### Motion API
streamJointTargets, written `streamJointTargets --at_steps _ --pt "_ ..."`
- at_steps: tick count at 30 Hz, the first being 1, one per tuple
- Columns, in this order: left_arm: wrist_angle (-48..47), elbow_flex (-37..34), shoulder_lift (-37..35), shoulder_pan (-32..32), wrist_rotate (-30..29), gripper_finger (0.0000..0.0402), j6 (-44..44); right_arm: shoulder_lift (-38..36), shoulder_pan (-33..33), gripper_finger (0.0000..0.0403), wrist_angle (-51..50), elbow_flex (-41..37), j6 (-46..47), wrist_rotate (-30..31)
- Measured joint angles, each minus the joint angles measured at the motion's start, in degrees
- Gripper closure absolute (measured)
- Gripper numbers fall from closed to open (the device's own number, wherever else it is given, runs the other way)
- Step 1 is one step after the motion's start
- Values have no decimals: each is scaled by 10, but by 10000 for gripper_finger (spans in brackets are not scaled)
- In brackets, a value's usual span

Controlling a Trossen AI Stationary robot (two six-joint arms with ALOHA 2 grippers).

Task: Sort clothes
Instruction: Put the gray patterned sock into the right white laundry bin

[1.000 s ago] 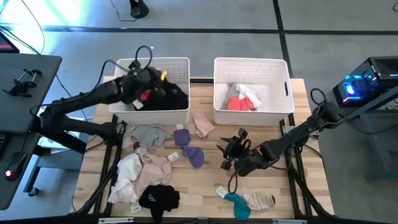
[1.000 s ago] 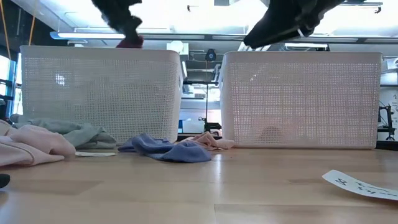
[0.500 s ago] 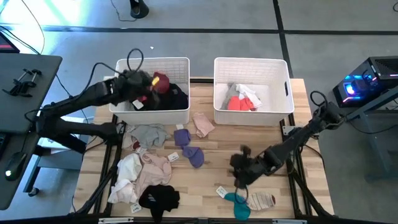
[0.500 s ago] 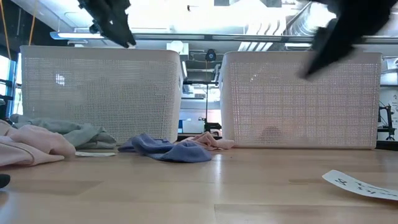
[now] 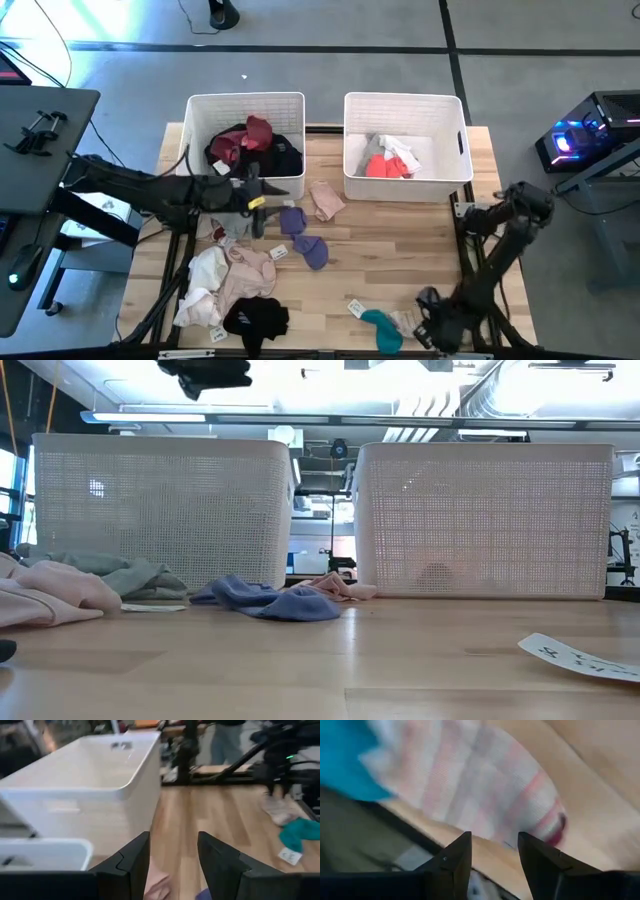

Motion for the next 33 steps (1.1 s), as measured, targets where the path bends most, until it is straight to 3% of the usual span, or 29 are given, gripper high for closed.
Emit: streamJointTargets --at_steps 3,7,11,13,16,24,27,29,33 --pt "40 -11 18 -18 0 250 30 30 28 254 -3 0 45 -2" --pt "75 -13 42 -30 0 250 57 46 26 271 -2 3 34 3" --pt "98 -13 62 -39 -1 250 73 48 9 320 -18 3 -24 73" --pt "107 -13 68 -43 -1 250 73 48 2 353 -41 2 -66 143" --pt "134 -13 74 -49 0 250 80 47 2 393 -85 -3 -104 314" --pt "189 -13 71 -68 -1 249 122 -10 -17 399 -282 -1 -7 733" --pt "185 -13 72 -70 -1 249 118 -40 -47 396 -349 -1 -11 881" --pt "179 -13 72 -69 -1 249 110 -70 -75 396 -377 -1 -40 937" --pt "175 -13 72 -69 -1 249 97 -141 -157 400 -432 4 -138 927"
